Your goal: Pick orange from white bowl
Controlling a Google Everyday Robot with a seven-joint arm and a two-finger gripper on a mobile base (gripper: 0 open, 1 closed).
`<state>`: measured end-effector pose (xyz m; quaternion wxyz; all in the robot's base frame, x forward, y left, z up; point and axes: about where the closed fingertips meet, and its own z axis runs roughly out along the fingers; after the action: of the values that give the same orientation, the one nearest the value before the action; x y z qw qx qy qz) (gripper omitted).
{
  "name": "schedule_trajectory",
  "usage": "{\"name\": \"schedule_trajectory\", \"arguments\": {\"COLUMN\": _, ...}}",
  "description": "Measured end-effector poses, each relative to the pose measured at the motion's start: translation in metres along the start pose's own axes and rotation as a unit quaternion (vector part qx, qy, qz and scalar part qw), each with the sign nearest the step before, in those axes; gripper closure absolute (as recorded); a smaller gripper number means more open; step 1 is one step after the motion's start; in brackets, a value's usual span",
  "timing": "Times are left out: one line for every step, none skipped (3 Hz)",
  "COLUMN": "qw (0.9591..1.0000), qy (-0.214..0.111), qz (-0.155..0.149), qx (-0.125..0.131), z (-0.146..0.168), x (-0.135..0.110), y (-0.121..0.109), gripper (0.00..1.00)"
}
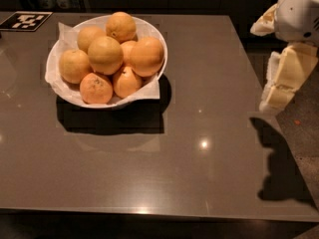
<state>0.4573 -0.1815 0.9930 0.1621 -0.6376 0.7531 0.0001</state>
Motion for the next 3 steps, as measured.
{"name": "schedule_trajectory", "arguments": {"qw": 0.9990, "qy": -0.017, "qz": -0.039, "qx": -0.017, "z": 0.001, "x": -0.038, "y": -0.019, "gripper": 0.00}}
{"name": "schedule_trajectory", "arguments": {"qw": 0.9988, "qy": -0.026, "qz": -0.043, "qx": -0.003, "z": -0.002, "x": -0.046, "y": -0.025, "gripper": 0.00}}
{"name": "schedule_trajectory", "arguments": {"qw": 0.9983, "qy": -0.033, "qz": -0.047, "qx": 0.008, "z": 0.000, "x": -0.059, "y": -0.033, "gripper": 0.00}}
